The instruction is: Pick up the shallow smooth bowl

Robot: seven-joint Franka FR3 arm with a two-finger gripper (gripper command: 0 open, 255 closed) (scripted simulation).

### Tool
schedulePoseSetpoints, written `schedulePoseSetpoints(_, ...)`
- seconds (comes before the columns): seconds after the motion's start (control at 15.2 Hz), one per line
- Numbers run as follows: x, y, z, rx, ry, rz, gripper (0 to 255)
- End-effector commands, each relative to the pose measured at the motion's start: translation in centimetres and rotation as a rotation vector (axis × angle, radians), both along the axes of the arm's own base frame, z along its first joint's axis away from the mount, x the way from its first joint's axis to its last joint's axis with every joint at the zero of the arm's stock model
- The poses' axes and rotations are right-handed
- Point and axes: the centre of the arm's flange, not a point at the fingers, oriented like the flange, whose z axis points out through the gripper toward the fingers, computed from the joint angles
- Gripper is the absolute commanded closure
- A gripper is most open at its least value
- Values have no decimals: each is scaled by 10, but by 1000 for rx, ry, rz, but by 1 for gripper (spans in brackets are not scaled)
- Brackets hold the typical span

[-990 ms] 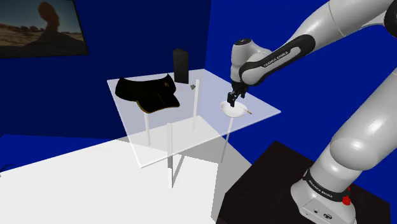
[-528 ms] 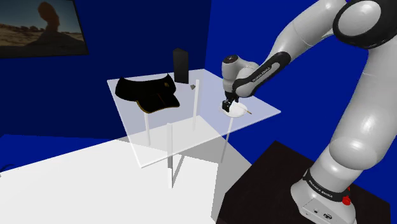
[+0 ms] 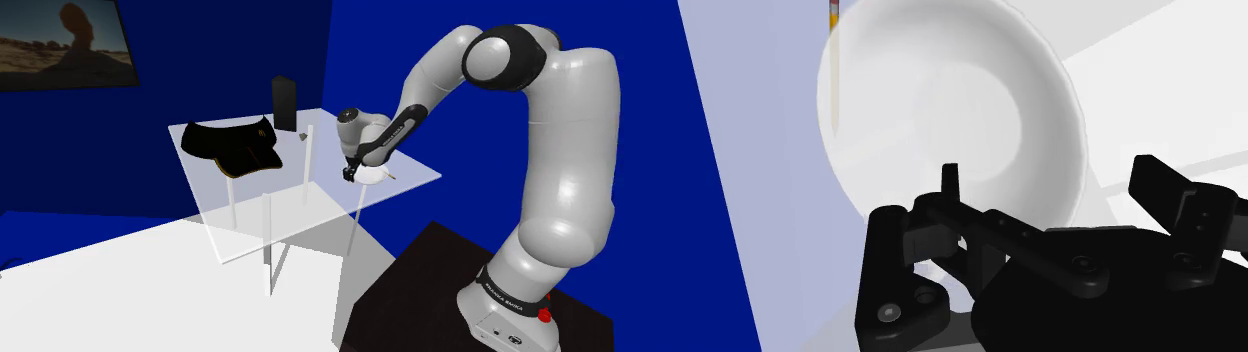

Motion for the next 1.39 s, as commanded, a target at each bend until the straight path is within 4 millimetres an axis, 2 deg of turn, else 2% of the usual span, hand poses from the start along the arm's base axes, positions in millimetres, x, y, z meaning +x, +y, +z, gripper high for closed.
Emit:
schedulePoseSetpoints(0.0,2,-1,-12,-4,0,2,0)
schedulePoseSetpoints(0.26,2,-1,-33,-4,0,2,0)
schedulePoseSetpoints(0.4,2,-1,-36,-4,0,2,0)
schedulePoseSetpoints(0.46,3,-1,-36,-4,0,2,255)
schedulePoseSetpoints(1.06,2,-1,-36,-4,0,2,255)
schedulePoseSetpoints(1.32,2,-1,-15,-4,0,2,255)
